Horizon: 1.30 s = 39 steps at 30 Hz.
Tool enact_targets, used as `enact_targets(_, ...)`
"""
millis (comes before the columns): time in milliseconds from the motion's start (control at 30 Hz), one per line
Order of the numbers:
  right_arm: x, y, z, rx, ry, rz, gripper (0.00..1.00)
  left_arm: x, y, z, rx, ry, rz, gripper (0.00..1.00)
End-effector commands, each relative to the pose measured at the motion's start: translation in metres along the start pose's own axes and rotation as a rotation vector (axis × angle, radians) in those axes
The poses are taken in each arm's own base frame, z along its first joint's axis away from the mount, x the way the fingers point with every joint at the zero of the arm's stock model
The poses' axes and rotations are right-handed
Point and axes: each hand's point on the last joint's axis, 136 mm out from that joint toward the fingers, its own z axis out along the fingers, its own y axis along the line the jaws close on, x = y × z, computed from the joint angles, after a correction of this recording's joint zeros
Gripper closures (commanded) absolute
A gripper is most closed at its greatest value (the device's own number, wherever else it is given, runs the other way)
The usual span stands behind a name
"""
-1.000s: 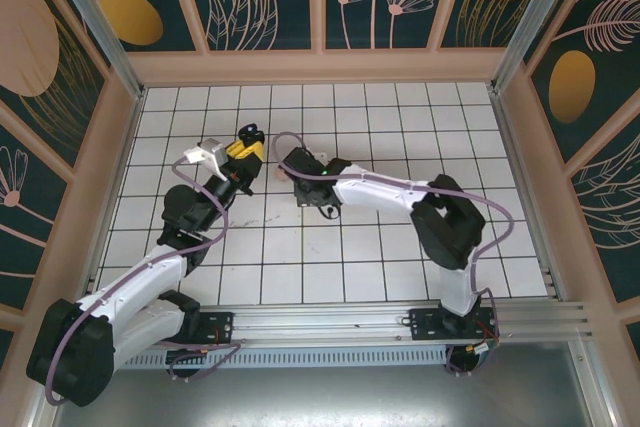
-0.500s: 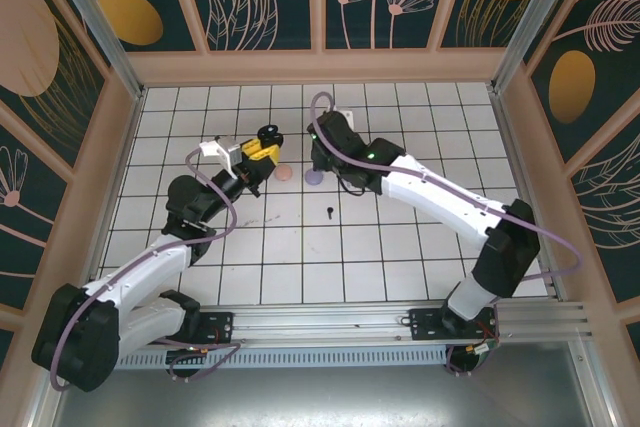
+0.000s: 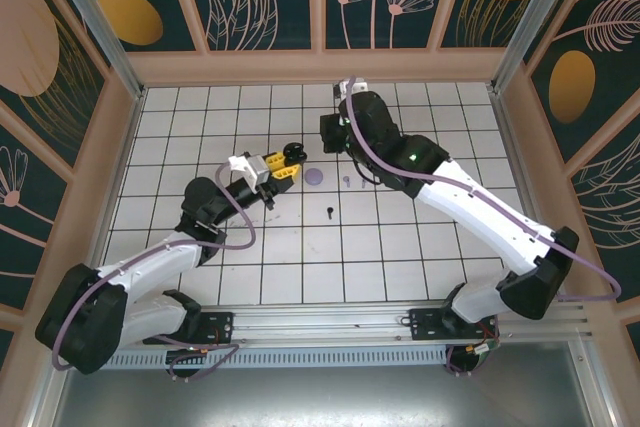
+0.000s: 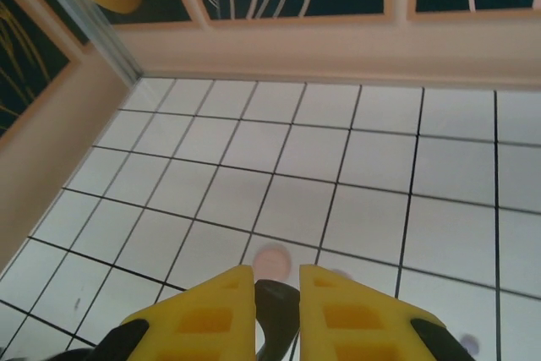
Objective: Insert wireless bluetooth earbuds into charging case
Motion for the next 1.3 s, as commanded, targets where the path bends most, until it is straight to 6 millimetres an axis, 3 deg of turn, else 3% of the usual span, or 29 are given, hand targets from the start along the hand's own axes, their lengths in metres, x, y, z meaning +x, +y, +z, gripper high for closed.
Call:
enact_targets(0, -0.022, 0.023, -0.023, -0.112, -0.076, -0.055, 0.84, -0.011, -0.008, 0.004, 0.043, -0.047, 0.075, 1.00)
enact_targets(367, 0.002, 0.065, -0.038, -0.196, -0.074, -0.177, 0.84, -0.020, -0.017, 0.009, 0.102, -0.096, 0.086, 1.00)
enact_targets(767, 0.029, 0.063, -0.033, -0.153, -0.045, -0.197, 0.84, -0.032, -0.023, 0.006, 0.125, -0.136, 0.057, 1.00)
enact_targets(1267, 0.038, 0.066, -0.028, -0.165, -0.028, -0.187, 0.85, -0.036, -0.024, 0.008, 0.131, -0.138, 0.050, 1.00)
